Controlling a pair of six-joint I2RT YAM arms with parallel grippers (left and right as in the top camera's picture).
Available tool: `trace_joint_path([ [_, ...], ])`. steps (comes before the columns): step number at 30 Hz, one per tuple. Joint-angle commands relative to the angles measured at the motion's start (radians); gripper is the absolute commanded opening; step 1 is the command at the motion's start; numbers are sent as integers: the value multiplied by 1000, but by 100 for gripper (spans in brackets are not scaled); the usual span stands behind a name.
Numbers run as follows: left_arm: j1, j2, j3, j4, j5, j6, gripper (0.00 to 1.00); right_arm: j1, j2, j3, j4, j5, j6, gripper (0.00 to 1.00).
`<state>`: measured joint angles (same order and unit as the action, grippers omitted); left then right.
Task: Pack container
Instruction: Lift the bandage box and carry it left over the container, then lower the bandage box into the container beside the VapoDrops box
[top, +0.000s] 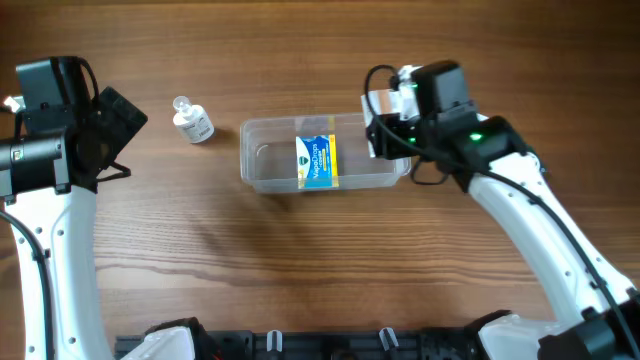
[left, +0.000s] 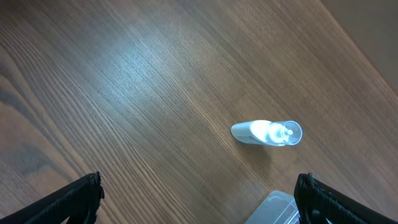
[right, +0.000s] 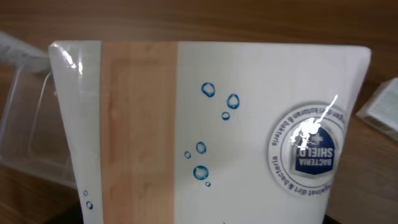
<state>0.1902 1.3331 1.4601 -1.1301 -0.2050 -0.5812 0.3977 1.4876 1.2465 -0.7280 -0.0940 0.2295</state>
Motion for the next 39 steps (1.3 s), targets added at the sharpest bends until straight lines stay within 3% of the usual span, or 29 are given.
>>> trace_joint_path([
  [1, 5, -3, 11, -1, -6, 1, 100, 32, 76, 21, 18, 31, 67, 68],
  [7, 5, -3, 11, -1, -6, 1, 100, 51, 193, 21, 58, 41, 69, 67],
  [17, 5, -3, 11, -1, -6, 1, 100, 51, 222, 21, -24, 90, 73, 67],
  [21, 5, -3, 11, -1, -6, 1, 100, 51, 222, 21, -24, 90, 88, 77],
  [23, 5, -3, 11, -1, -6, 1, 100, 51, 222, 21, -23, 90, 88, 87],
  [28, 5, -3, 11, -1, -6, 1, 100, 51, 222, 21, -17, 87, 88, 91],
  [36, 5, -3, 11, -1, -6, 1, 100, 51, 201, 76, 2, -15, 85, 71],
  [39, 5, -3, 11, -1, -6, 1, 100, 51, 208, 75, -14, -8, 85, 46],
])
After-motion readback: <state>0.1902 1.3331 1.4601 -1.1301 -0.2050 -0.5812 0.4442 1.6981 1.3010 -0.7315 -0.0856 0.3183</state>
